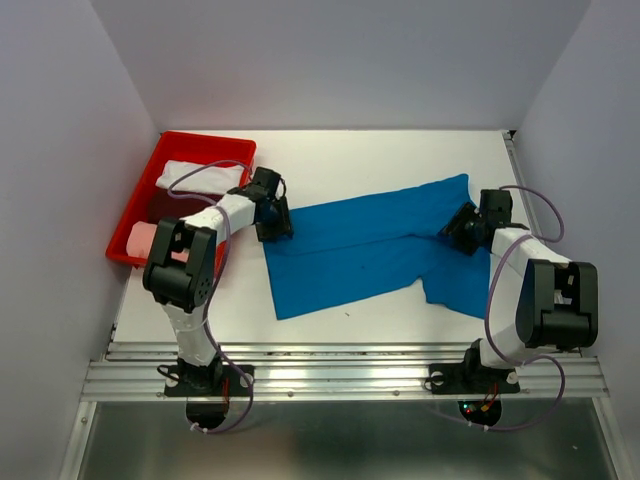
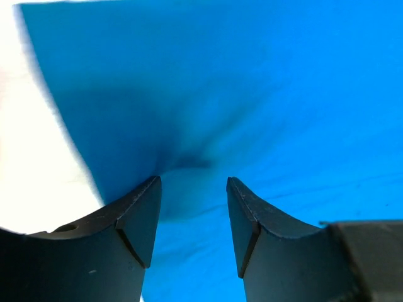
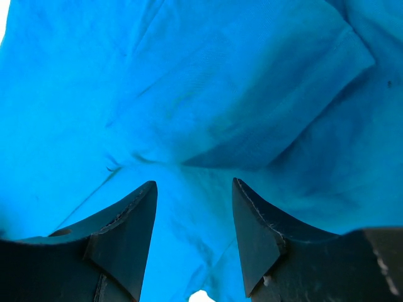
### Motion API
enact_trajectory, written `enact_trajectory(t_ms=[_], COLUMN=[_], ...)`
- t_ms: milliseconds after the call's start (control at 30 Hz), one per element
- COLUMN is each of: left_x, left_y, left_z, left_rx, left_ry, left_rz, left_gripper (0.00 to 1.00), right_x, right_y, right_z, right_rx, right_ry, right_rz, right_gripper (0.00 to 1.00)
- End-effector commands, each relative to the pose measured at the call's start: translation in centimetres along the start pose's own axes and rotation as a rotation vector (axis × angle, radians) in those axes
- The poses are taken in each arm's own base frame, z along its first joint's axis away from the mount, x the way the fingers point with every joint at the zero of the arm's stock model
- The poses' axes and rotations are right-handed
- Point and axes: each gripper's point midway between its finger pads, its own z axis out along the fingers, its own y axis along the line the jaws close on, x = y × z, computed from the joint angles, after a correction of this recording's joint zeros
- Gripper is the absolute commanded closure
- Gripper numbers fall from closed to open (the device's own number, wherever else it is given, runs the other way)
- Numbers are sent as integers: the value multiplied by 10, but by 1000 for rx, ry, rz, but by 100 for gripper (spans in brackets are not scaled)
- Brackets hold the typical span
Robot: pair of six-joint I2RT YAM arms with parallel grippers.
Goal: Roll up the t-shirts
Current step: Fold the T-shirt at the center of the board.
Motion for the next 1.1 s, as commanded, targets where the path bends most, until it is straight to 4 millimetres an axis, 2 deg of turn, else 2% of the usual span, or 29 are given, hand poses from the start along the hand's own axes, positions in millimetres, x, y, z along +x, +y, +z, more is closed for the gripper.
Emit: enact_trajectory(t_ms=[0, 133, 233, 567, 700, 800, 933, 1067], left_x=[-16, -22, -20, 6, 4, -1, -7, -8], left_y=[10, 27, 34, 53, 58, 52, 44, 40], left_z=[-35, -47, -47, -35, -31, -29, -33, -43], left_rx=[-36, -114, -129, -182, -186, -166, -140, -125], left_ry=[-120, -193, -193, -150, -170, -176, -178, -179], left_rz=[6, 1, -10, -31, -53, -54, -53, -49], left_gripper=[43, 43, 43, 44, 46, 52, 72, 84], right_x=[-20, -21, -21, -19, -19, -18, -20, -19], right_y=[12, 12, 11, 10, 9, 9, 9, 9], right_z=[-4, -6, -6, -8, -8, -9, -11, -12], right_rx=[-40, -41, -37, -27, -27, -27, -24, -21], right_ry=[-58, -63, -62, -56, -56, -56, -62, -62], right_rz=[-9, -13, -14, -15, -13, -10, -12, -16], right_gripper=[44, 44, 43, 43, 43, 43, 43, 43])
